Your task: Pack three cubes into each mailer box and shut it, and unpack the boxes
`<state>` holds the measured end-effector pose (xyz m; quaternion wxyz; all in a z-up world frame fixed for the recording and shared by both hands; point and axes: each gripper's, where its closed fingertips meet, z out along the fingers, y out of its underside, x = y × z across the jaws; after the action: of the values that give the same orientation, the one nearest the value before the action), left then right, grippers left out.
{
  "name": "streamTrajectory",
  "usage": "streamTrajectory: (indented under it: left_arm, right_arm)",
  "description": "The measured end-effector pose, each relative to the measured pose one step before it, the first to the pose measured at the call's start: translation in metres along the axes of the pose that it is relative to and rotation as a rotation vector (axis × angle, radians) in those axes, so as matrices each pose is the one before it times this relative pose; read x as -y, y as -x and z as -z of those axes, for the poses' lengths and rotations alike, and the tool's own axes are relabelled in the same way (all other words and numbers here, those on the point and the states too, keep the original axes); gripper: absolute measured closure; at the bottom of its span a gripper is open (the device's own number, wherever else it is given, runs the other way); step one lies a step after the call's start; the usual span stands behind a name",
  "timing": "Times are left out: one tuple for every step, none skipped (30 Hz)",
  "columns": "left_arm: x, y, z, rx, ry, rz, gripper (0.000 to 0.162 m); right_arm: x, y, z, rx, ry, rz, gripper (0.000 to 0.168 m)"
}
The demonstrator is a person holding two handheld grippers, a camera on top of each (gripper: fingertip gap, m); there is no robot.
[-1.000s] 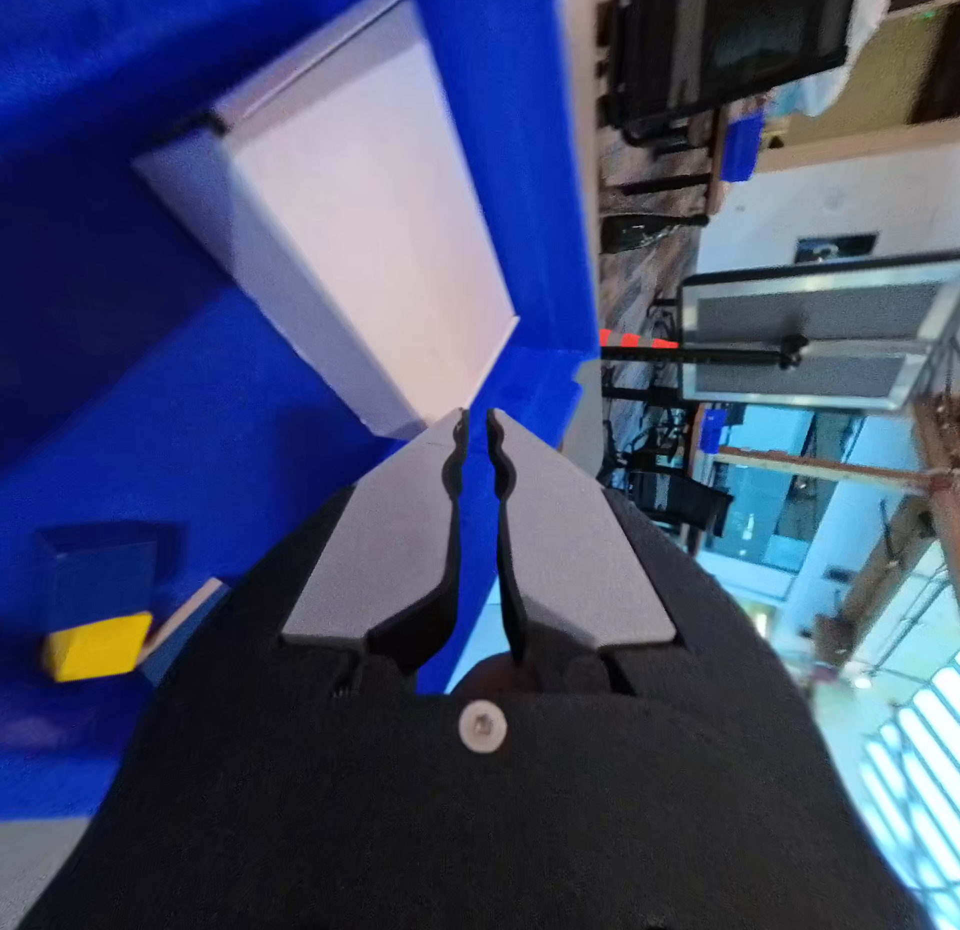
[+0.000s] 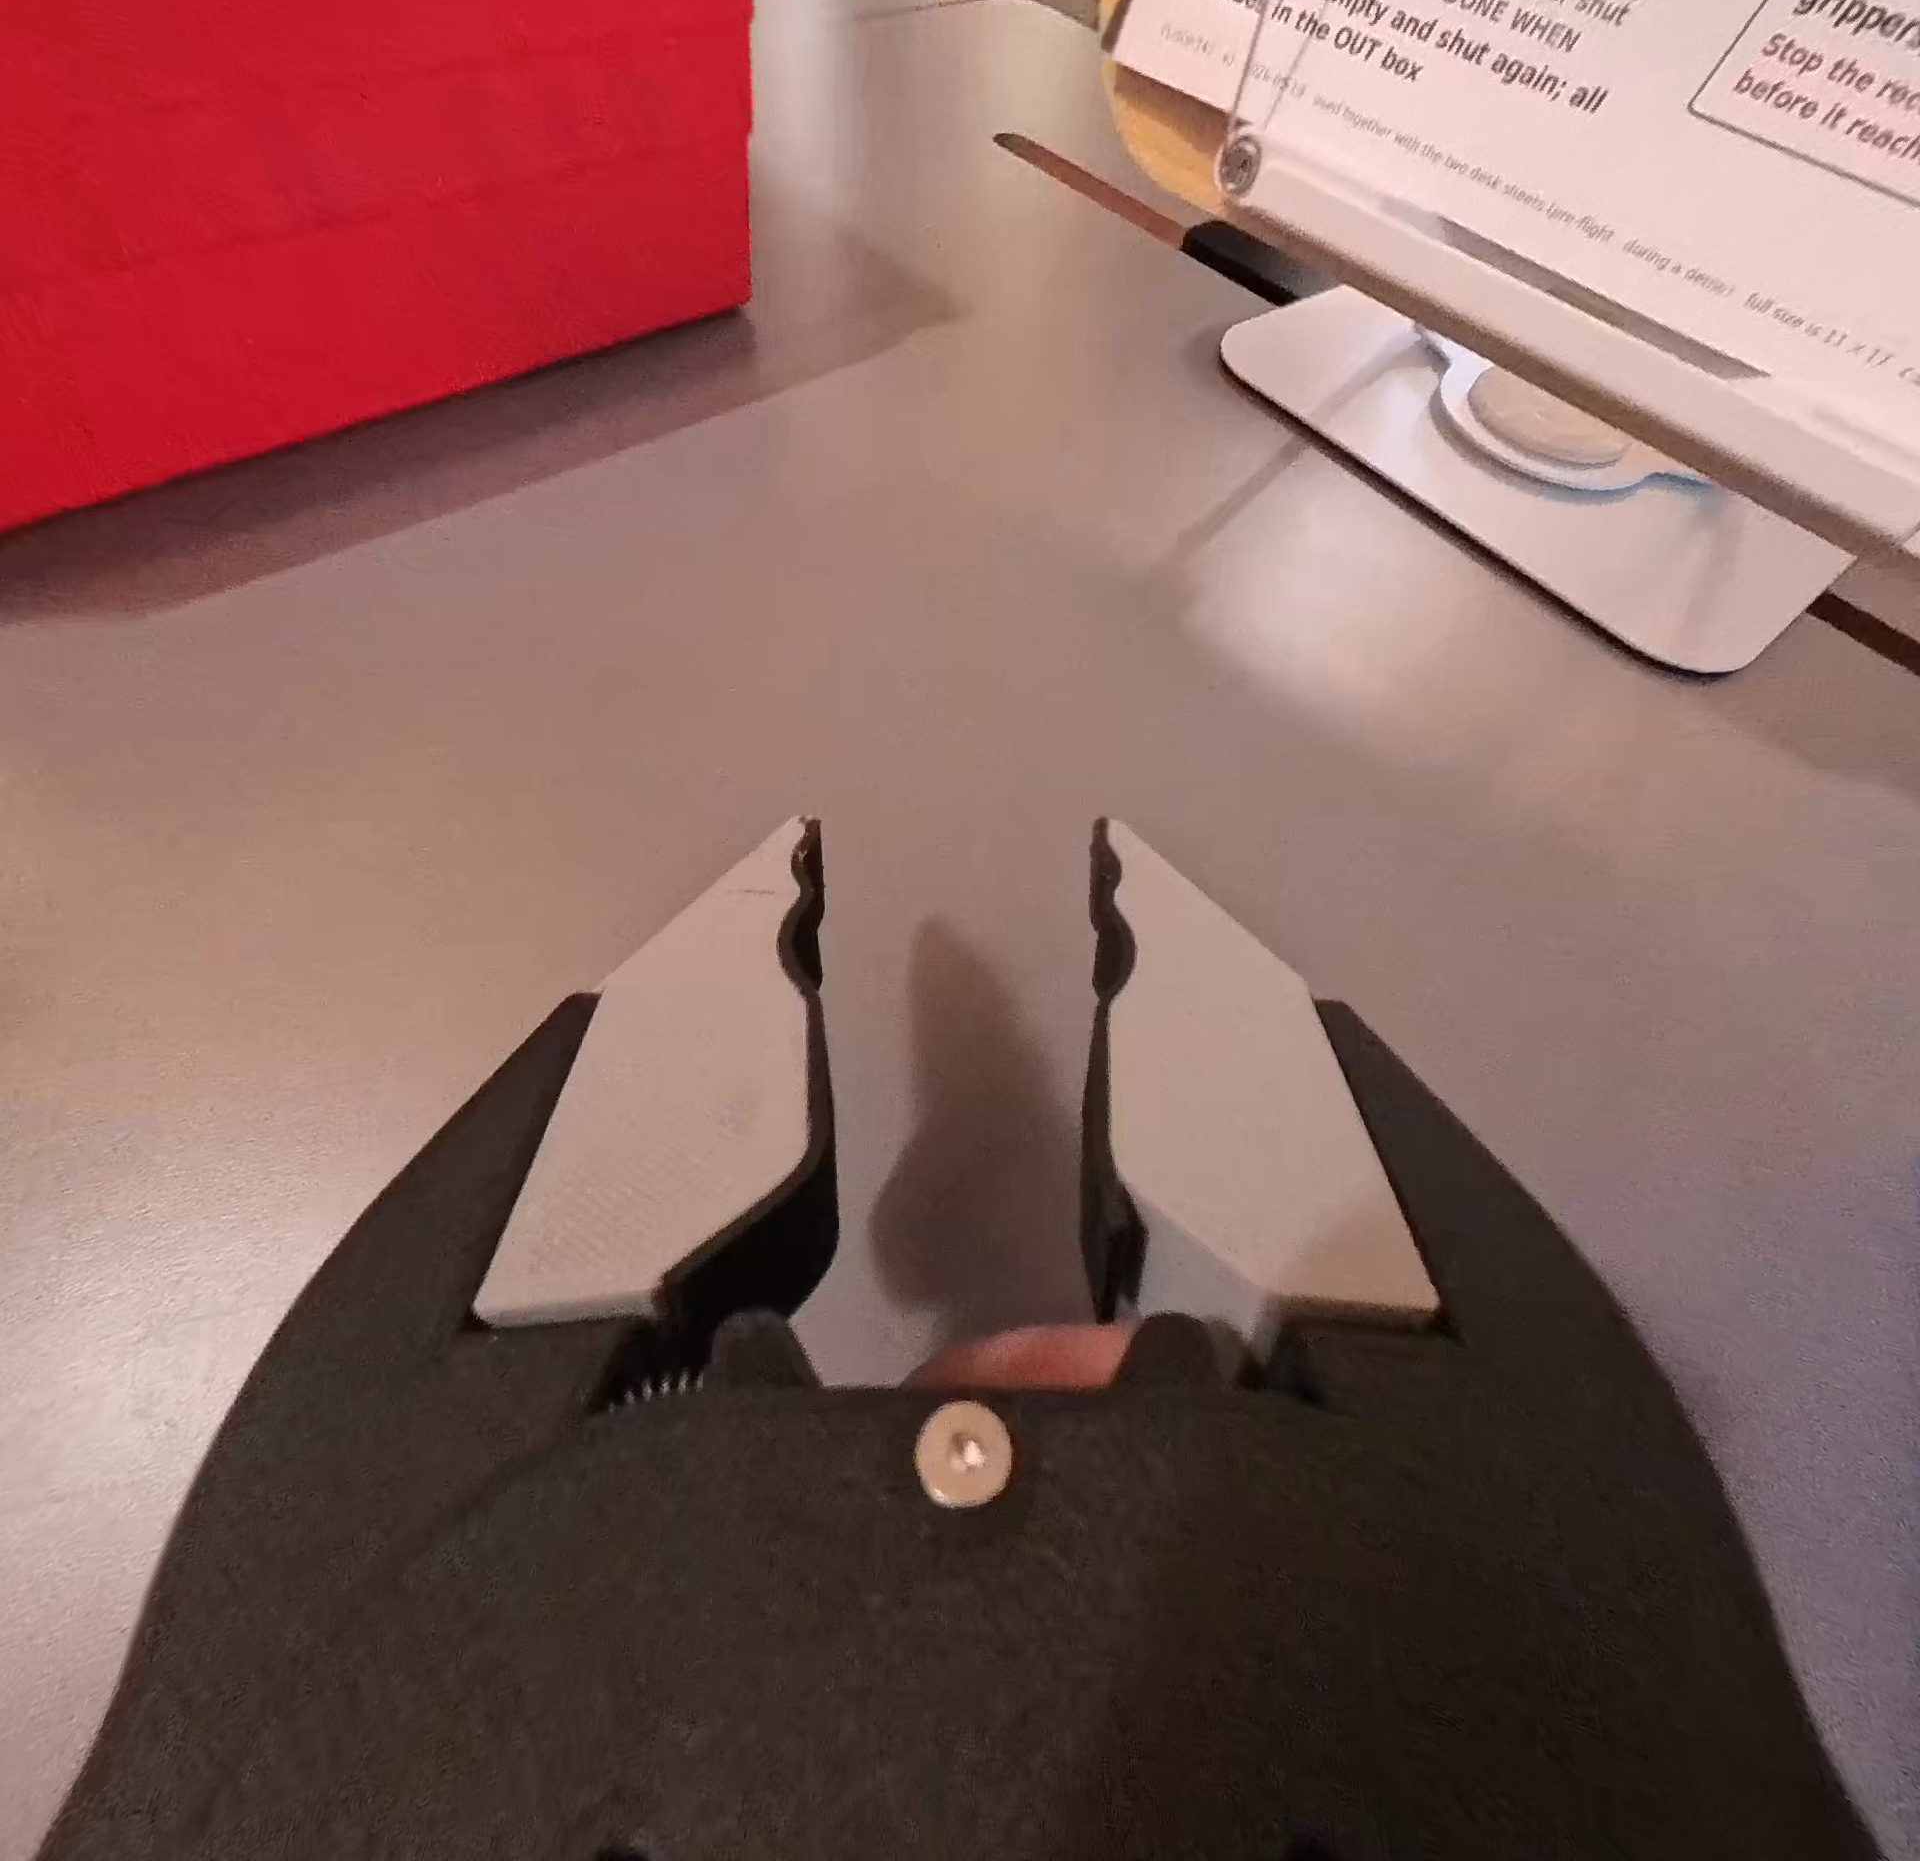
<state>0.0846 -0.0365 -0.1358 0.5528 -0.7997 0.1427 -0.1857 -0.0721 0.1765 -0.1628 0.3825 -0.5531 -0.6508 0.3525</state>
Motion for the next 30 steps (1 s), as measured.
streamTrajectory:
  left_arm:
    - [0.01971,0.00074,0.01255,0.0038,-0.0638,0.0009,0.105]
    - [0.02033,0.00884,0.01300,0.0450,-0.0537,-0.0035,0.103]
    - [0.02010,0.01447,0.01273,0.0667,-0.0450,-0.0033,0.103]
    - [0.01846,0.01789,0.01167,0.0710,-0.0366,0.0029,0.103]
    - [0.01504,0.02480,0.00998,0.0951,-0.0199,0.0142,0.106]
    - [0.01120,0.03050,0.00702,0.1116,-0.0001,0.0203,0.108]
    - [0.00695,0.03043,0.00329,0.0968,0.0179,0.0246,0.108]
    - [0.00180,0.02975,-0.00026,0.0843,0.0409,0.0285,0.107]
    - [-0.00072,0.03096,-0.00306,0.0918,0.0511,0.0234,0.102]
    - [-0.00102,0.03030,-0.00469,0.0972,0.0426,0.0152,0.096]
    - [-0.00195,0.02652,-0.00631,0.0823,0.0375,0.0067,0.095]
    - [-0.00266,0.02464,-0.00746,0.0771,0.0330,0.0114,0.094]
    - [-0.00293,0.02343,-0.00871,0.0747,0.0276,0.0205,0.091]
    - [-0.00370,0.01986,-0.00966,0.0612,0.0268,0.0307,0.087]
    - [-0.00466,0.01377,-0.00983,0.0303,0.0306,0.0303,0.086]
    - [-0.00544,0.00882,-0.00942,0.0100,0.0346,0.0297,0.086]
    - [-0.00433,0.00603,-0.00843,0.0042,0.0324,0.0290,0.086]
    - [-0.00205,0.00428,-0.00705,0.0021,0.0199,0.0200,0.085]
    - [-0.00009,0.00501,-0.00579,0.0149,0.0083,0.0058,0.085]
    - [0.00084,0.00709,-0.00515,0.0320,0.0035,-0.0030,0.085]
    - [0.00105,0.00760,-0.00499,0.0349,0.0054,-0.0041,0.084]
    - [0.00103,0.00563,-0.00473,0.0209,0.0073,0.0022,0.083]
    - [0.00056,0.00366,-0.00443,0.0073,0.0106,0.0113,0.083]
    - [0.00023,0.00317,-0.00393,0.0028,0.0129,0.0137,0.083]
    - [0.00060,0.00272,-0.00343,0.0021,0.0079,0.0135,0.083]
    - [-0.00020,0.00153,-0.00290,-0.0030,0.0080,0.0117,0.083]
    - [-0.00197,0.00139,-0.00293,-0.0045,0.0153,0.0131,0.083]
    - [-0.00395,0.00179,-0.00330,-0.0035,0.0252,0.0160,0.084]
    - [-0.00430,0.00267,-0.00368,-0.0019,0.0255,0.0152,0.083]
    - [-0.00206,0.00427,-0.00283,0.0086,0.0076,0.0098,0.084]
  right_arm:
    - [-0.00278,0.00006,-0.00097,0.0169,0.0163,-0.0160,0.118]
    - [-0.00344,-0.00016,-0.00226,0.0150,0.0252,-0.0209,0.116]
    - [-0.00355,-0.00005,-0.00264,0.0142,0.0275,-0.0196,0.112]
    - [-0.00367,0.00034,-0.00247,0.0118,0.0280,-0.0162,0.111]
    - [-0.00337,0.00032,-0.00203,0.0062,0.0250,-0.0124,0.110]
    - [-0.00240,0.00041,-0.00124,0.0033,0.0173,-0.0080,0.110]
    - [-0.00120,0.00078,-0.00024,0.0044,0.0072,-0.0045,0.109]
    - [-0.00025,0.00057,0.00054,0.0026,-0.0016,-0.0031,0.110]
    - [0.00032,-0.00017,0.00119,-0.0020,-0.0062,-0.0048,0.111]
    - [0.00020,-0.00021,0.00123,-0.0013,-0.0064,-0.0071,0.112]
    - [0.00002,0.00007,0.00104,0.0020,-0.0039,-0.0077,0.113]
    - [-0.00032,0.00018,0.00067,0.0040,-0.0011,-0.0078,0.113]
    - [-0.00059,0.00037,0.00046,0.0057,0.0009,-0.0076,0.113]
    - [-0.00060,0.00046,0.00041,0.0059,0.0015,-0.0072,0.113]
    - [-0.00078,0.00058,0.00039,0.0059,0.0022,-0.0062,0.114]
    - [-0.00082,0.00108,0.00035,0.0075,0.0025,-0.0029,0.114]
    - [-0.00060,0.00137,0.00008,0.0062,0.0027,0.0013,0.114]
    - [-0.00053,0.00083,-0.00018,0.0013,0.0035,0.0057,0.115]
    - [-0.00047,0.00075,-0.00050,-0.0022,0.0048,0.0092,0.115]
    - [-0.00072,0.00076,-0.00068,-0.0025,0.0065,0.0107,0.116]
    - [-0.00081,0.00098,-0.00082,-0.0013,0.0076,0.0110,0.116]
    - [-0.00094,0.00095,-0.00077,-0.0004,0.0077,0.0104,0.116]
    - [-0.00058,0.00107,-0.00067,0.0011,0.0059,0.0091,0.116]
    - [-0.00048,0.00090,-0.00042,0.0018,0.0044,0.0066,0.116]
    - [-0.00039,0.00028,-0.00040,0.0001,0.0036,0.0035,0.116]
    - [-0.00027,0.00007,-0.00024,-0.0011,0.0023,0.0019,0.117]
    - [-0.00017,0.00019,-0.00010,-0.0005,0.0013,0.0017,0.117]
    - [-0.00011,0.00010,-0.00016,-0.0003,0.0013,0.0017,0.117]
    - [-0.00011,0.00013,-0.00012,-0.0001,0.0008,0.0019,0.117]
    - [-0.00015,0.00025,-0.00005,0.0005,0.0007,0.0017,0.117]
